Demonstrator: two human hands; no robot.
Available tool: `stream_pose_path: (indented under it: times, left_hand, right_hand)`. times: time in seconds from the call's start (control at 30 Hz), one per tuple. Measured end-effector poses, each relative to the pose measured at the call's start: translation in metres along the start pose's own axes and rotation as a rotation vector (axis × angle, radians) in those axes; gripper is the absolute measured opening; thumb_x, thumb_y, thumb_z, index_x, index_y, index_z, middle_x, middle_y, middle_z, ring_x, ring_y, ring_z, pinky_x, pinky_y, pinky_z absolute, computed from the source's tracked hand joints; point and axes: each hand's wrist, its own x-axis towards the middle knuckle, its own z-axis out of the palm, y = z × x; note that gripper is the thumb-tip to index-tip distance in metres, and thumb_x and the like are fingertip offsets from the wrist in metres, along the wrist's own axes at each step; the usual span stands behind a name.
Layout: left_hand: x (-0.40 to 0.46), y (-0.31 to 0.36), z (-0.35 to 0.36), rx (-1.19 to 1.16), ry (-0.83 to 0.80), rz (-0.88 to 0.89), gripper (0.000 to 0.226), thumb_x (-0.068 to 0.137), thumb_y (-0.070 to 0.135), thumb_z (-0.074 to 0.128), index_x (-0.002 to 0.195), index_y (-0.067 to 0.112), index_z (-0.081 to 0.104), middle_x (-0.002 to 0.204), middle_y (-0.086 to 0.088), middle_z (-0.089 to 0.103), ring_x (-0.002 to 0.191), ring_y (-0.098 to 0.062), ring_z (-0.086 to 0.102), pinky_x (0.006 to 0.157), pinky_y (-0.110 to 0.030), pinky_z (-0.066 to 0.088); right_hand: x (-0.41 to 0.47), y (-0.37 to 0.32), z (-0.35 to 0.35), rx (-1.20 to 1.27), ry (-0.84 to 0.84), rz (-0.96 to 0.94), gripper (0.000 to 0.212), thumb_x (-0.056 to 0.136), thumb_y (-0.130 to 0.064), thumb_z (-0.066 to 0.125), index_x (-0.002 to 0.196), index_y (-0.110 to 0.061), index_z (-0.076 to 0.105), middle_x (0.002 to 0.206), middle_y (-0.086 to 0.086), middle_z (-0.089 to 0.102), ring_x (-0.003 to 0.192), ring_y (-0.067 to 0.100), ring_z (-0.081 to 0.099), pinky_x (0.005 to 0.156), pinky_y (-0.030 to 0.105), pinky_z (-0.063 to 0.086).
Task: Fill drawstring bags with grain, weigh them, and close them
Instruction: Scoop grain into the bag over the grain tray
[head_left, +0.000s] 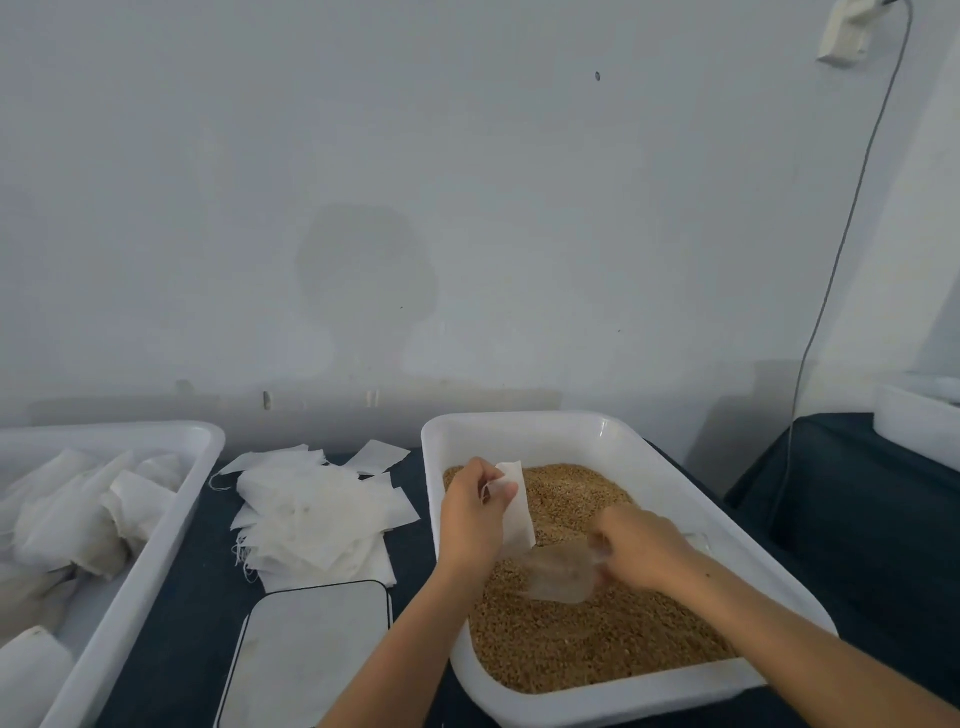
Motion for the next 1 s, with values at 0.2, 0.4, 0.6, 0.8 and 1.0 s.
stream_pose_path:
  times: [0.2, 0.4, 0.6, 0.8, 1.0]
  left_hand:
    - [0.001, -0.001, -0.001, 0.012, 0.016, 0.021, 0.021, 0.093, 0.013, 0.056, 0.074, 0.016, 0.046, 0.072, 0.005, 0.043, 0.062, -0.005, 0.038, 0.053, -0.007, 0.034]
    - [0.002, 0.0, 0.001, 0.001, 0.039, 0.02, 0.023, 0.094, 0.015, 0.055, 0.074, 0.02, 0.044, 0.082, 0.003, 0.043, 0.066, -0.004, 0.039, 0.056, -0.015, 0.03]
    - [-0.001, -0.001, 0.002, 0.182, -0.043, 0.111, 0.032, 0.092, 0.012, 0.055, 0.068, 0.025, 0.04, 0.08, 0.008, 0.046, 0.07, -0.003, 0.042, 0.058, -0.012, 0.03]
    - [-0.002, -0.01, 0.014, 0.461, -0.233, 0.248, 0.045, 0.083, -0.004, 0.058, 0.057, 0.025, 0.037, 0.074, 0.011, 0.043, 0.068, -0.002, 0.043, 0.061, -0.006, 0.033]
    - [0.0, -0.018, 0.021, 0.63, -0.324, 0.339, 0.025, 0.081, -0.003, 0.064, 0.068, 0.015, 0.053, 0.071, 0.017, 0.04, 0.085, -0.01, 0.043, 0.066, -0.008, 0.031]
  right_hand:
    - [-0.002, 0.012, 0.0, 0.102, -0.02, -0.001, 0.015, 0.087, -0.022, 0.064, 0.076, -0.026, 0.053, 0.078, -0.016, 0.048, 0.074, 0.0, 0.047, 0.057, 0.013, 0.032]
    - [-0.027, 0.041, -0.037, 0.143, -0.105, 0.082, 0.024, 0.08, -0.028, 0.072, 0.072, -0.023, 0.05, 0.075, -0.015, 0.054, 0.068, -0.006, 0.048, 0.059, 0.011, 0.036]
    - [-0.045, 0.055, -0.076, 0.223, -0.022, 0.104, 0.013, 0.079, -0.023, 0.074, 0.076, -0.021, 0.061, 0.086, -0.006, 0.062, 0.079, 0.011, 0.059, 0.076, 0.029, 0.048]
    - [-0.042, 0.047, -0.094, 0.18, 0.003, 0.057, 0.01, 0.078, -0.022, 0.073, 0.078, -0.021, 0.063, 0.087, -0.003, 0.066, 0.086, 0.017, 0.063, 0.08, 0.032, 0.049]
    - [-0.032, 0.031, -0.099, -0.067, 0.115, 0.067, 0.021, 0.078, -0.026, 0.071, 0.073, -0.03, 0.051, 0.078, -0.015, 0.051, 0.08, 0.009, 0.054, 0.06, 0.023, 0.036]
